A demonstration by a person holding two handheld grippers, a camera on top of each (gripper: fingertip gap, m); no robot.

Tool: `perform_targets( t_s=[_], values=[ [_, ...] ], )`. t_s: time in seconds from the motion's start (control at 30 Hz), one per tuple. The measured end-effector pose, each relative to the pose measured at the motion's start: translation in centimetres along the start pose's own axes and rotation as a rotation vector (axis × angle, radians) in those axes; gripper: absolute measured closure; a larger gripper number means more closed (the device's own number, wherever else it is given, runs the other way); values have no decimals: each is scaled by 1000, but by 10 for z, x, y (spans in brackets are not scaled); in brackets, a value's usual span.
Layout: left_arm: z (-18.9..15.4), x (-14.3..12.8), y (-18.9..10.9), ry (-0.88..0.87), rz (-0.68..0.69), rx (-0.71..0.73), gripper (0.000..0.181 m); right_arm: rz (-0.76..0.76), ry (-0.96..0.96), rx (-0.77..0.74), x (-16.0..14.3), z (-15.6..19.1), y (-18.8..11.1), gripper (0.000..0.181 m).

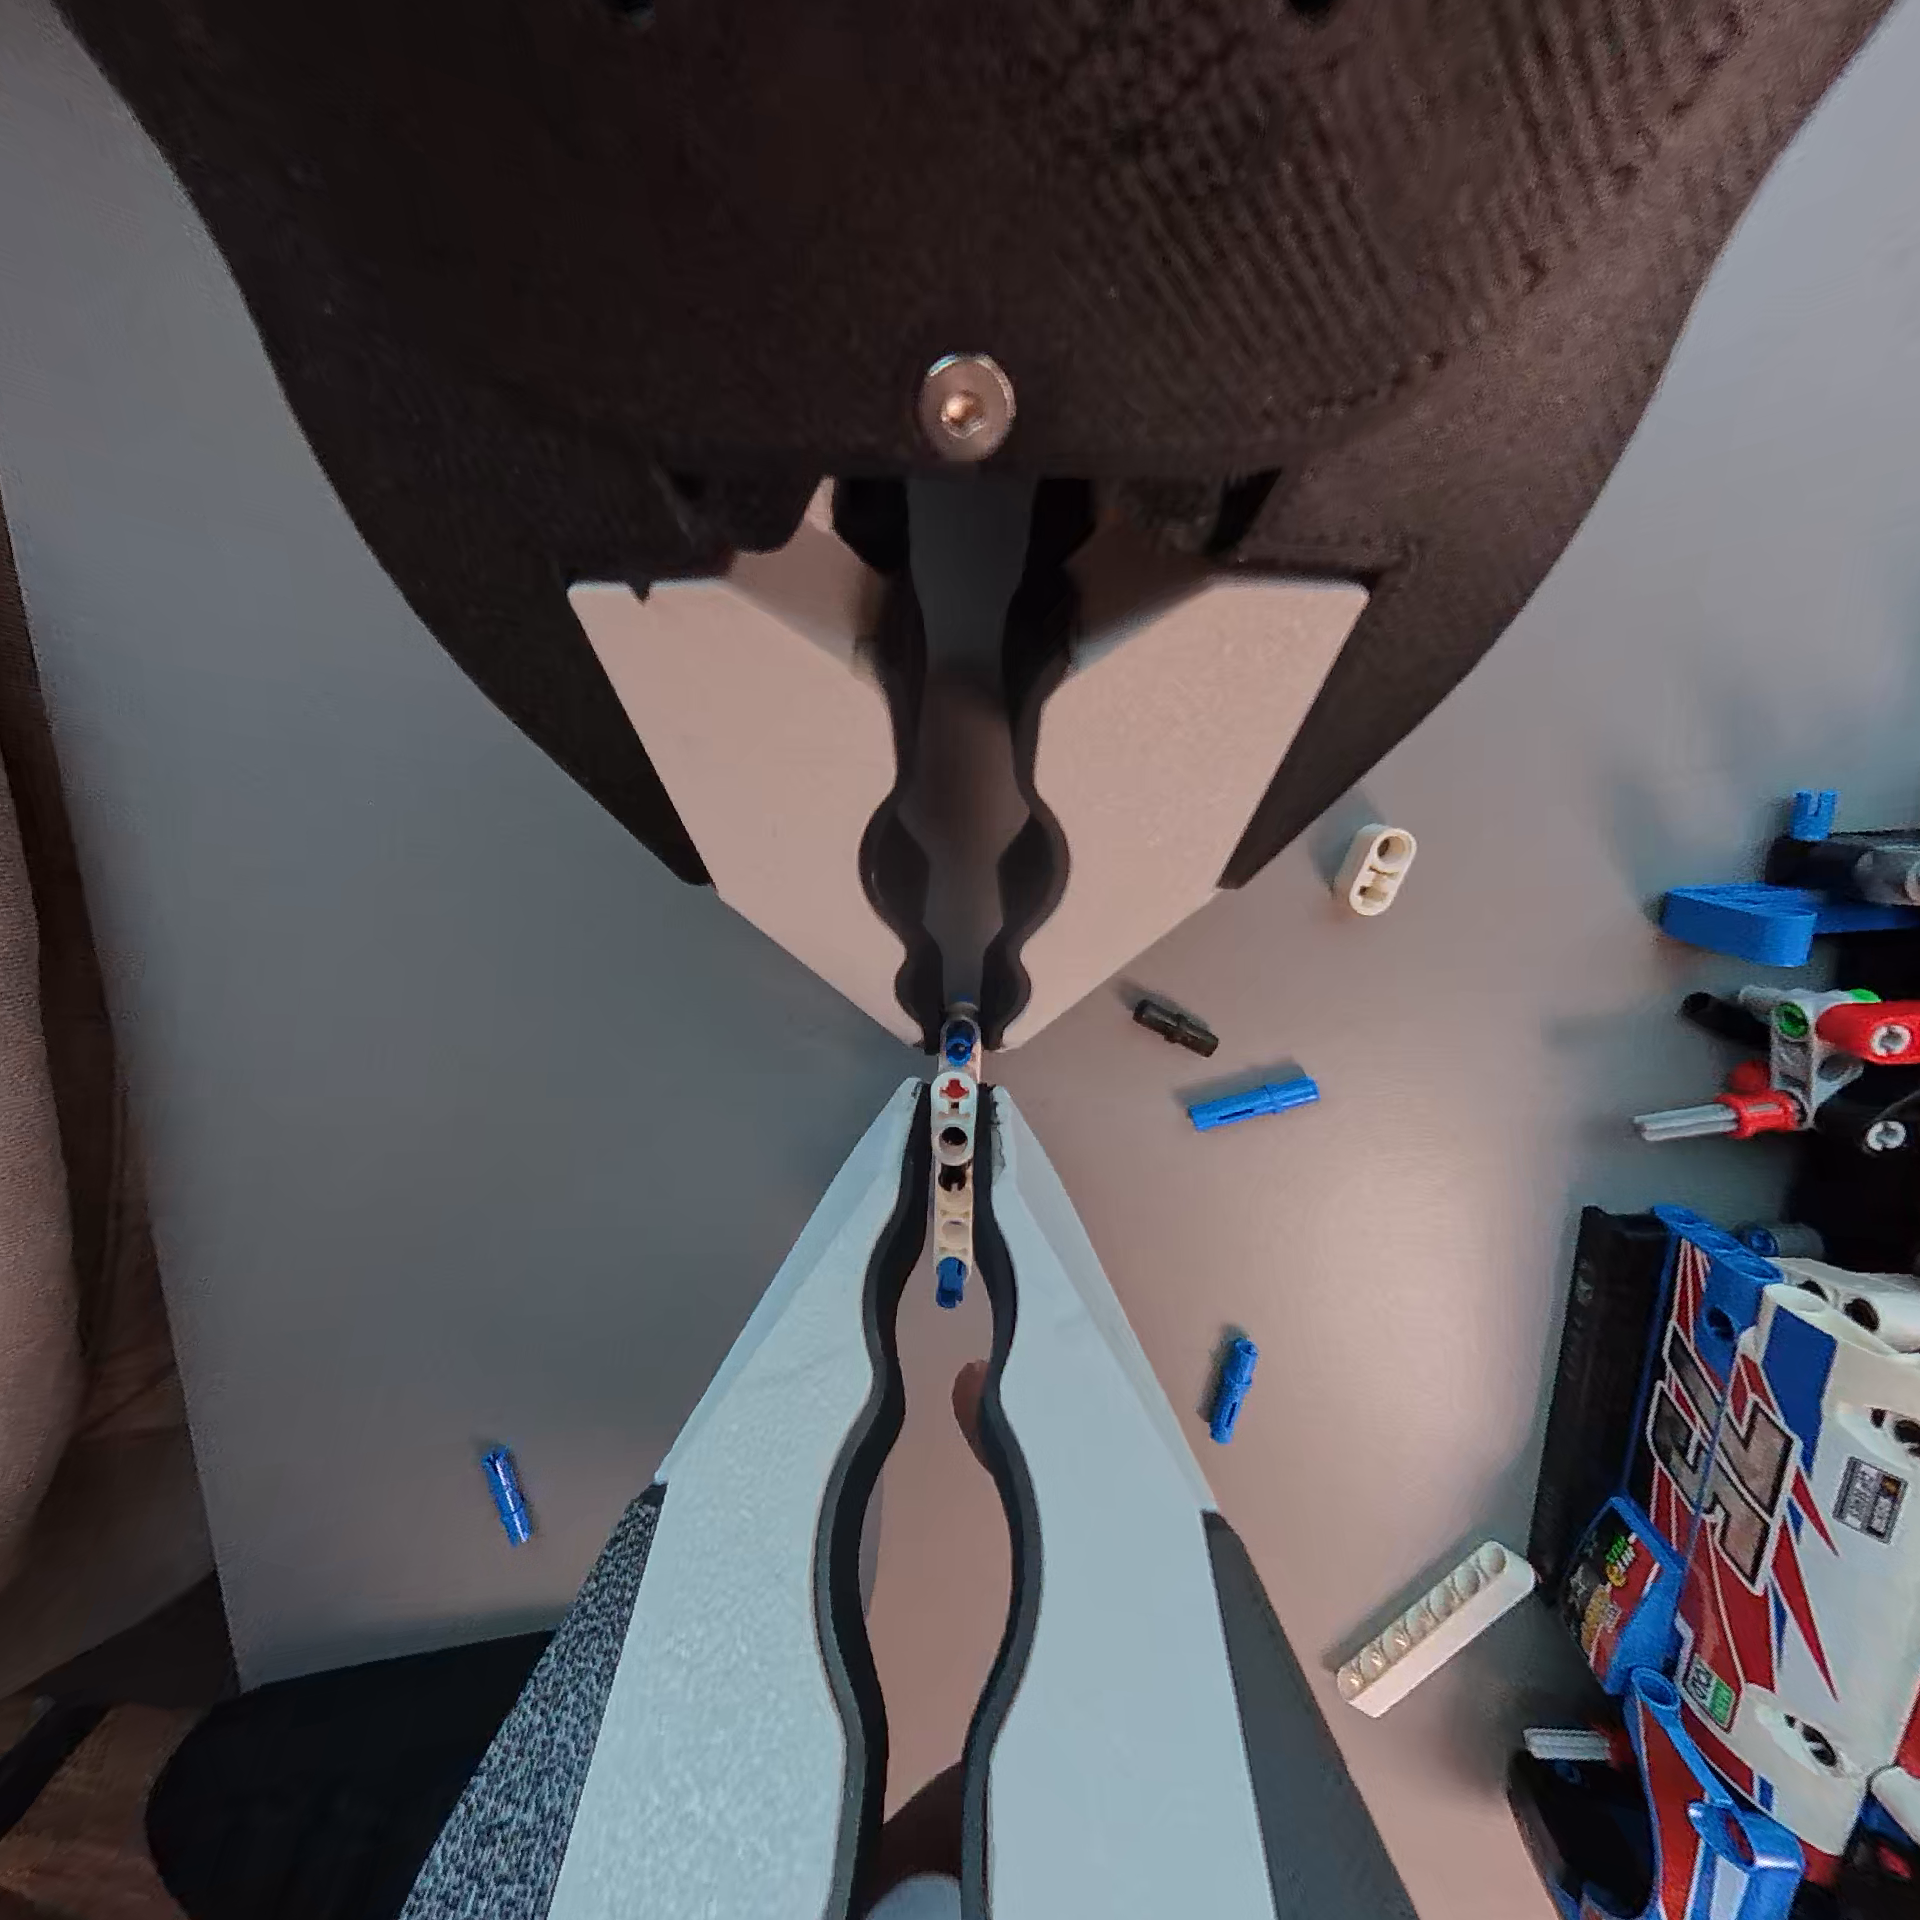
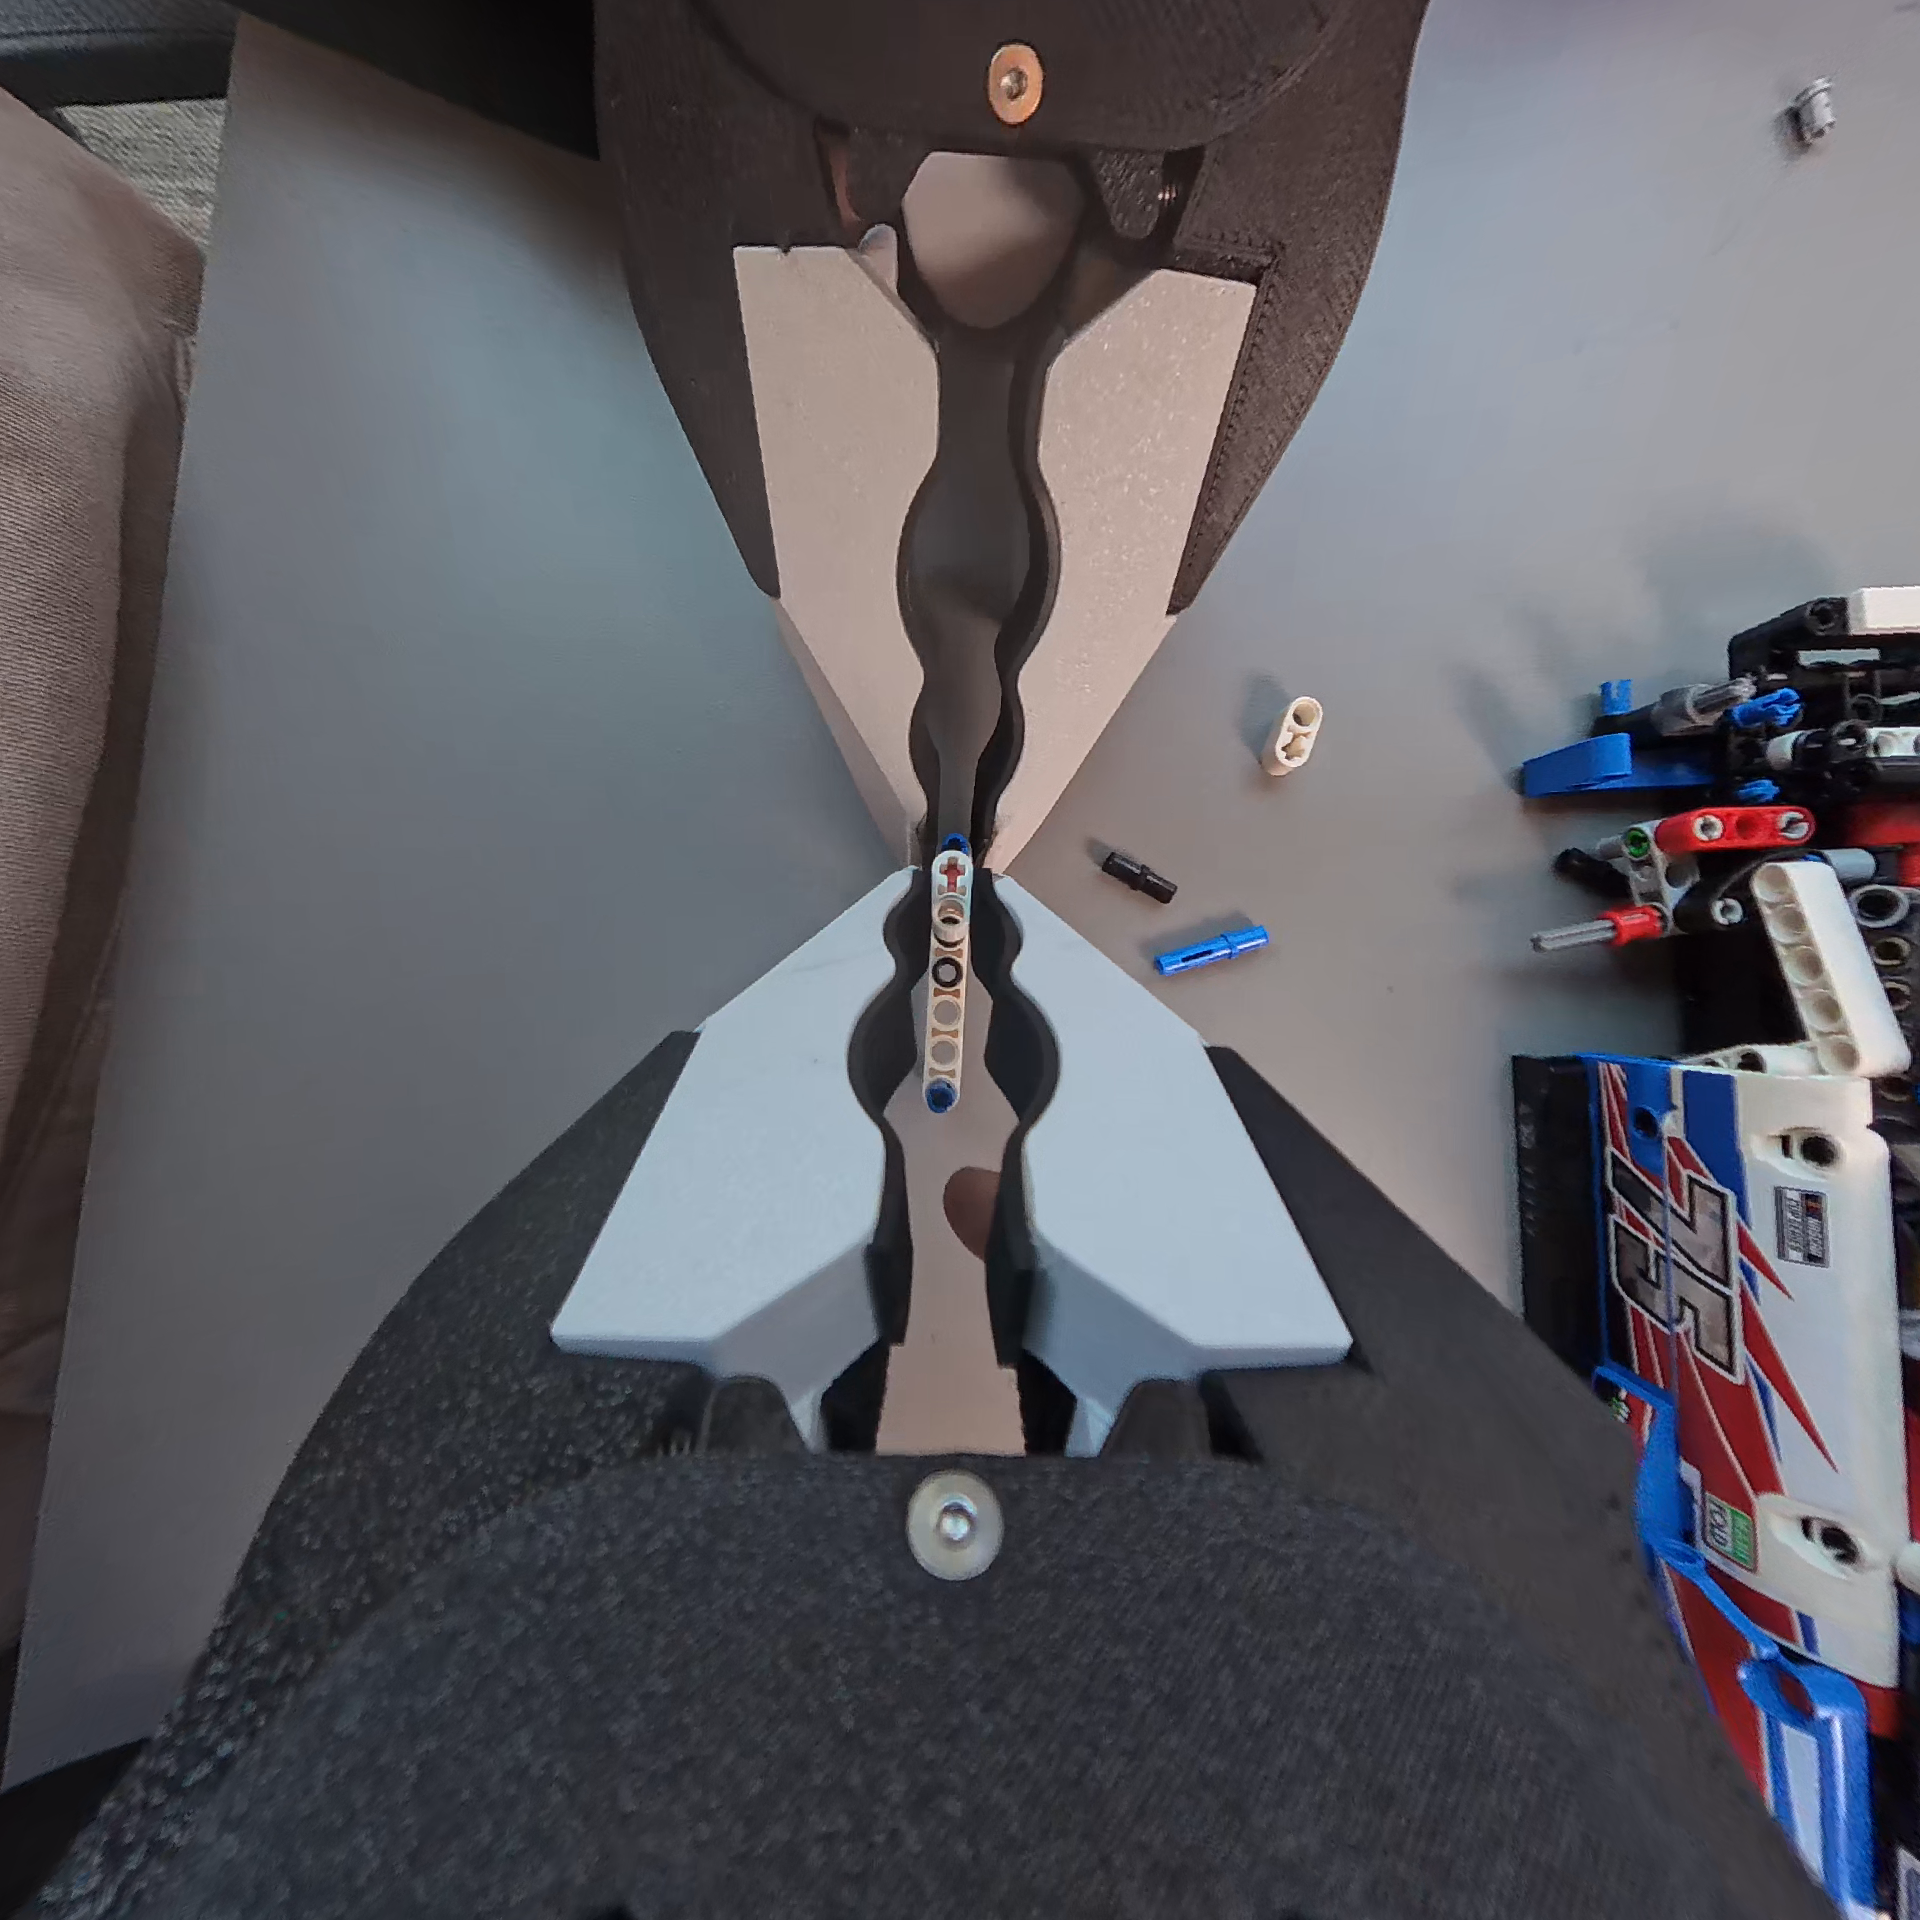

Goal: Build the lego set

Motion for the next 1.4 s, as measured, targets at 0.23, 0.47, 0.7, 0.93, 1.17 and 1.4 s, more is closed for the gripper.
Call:
perform_targets(
  t_s=[0.23, 0.47, 0.7, 0.93, 1.17, 1.4],
  values=[
    [-2, 1, -1, 11, 9, 15, 175, 21, -55, -70, -6, 10, 5, 153],
    [-2, 0, -1, 1, 9, 9, 175, -45, -30, -111, 1, 11, -7, 163],
    [-3, 2, -1, -4, 29, 36, 175, 22, -6, -101, -3, 7, -1, 175],
    [-3, 3, 1, -46, 24, 39, 175, -32, 56, -86, -9, 6, -4, 176],
    [-4, 3, 1, -28, 13, 43, 176, -42, 100, -62, -10, 6, -5, 176],
    [-3, 3, 2, -40, -4, 26, 176, 18, 74, -26, -7, 3, -5, 176]
  ],
)
Point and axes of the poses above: each gripper's, where its closed fingertips meet, y out along the fingers, x out of its top, z = x × y across the jaws, the point moved 6 cm from there along -y, back along the fingers, and after that the axes turned 10 degrees about x, right-handed, at the moved point
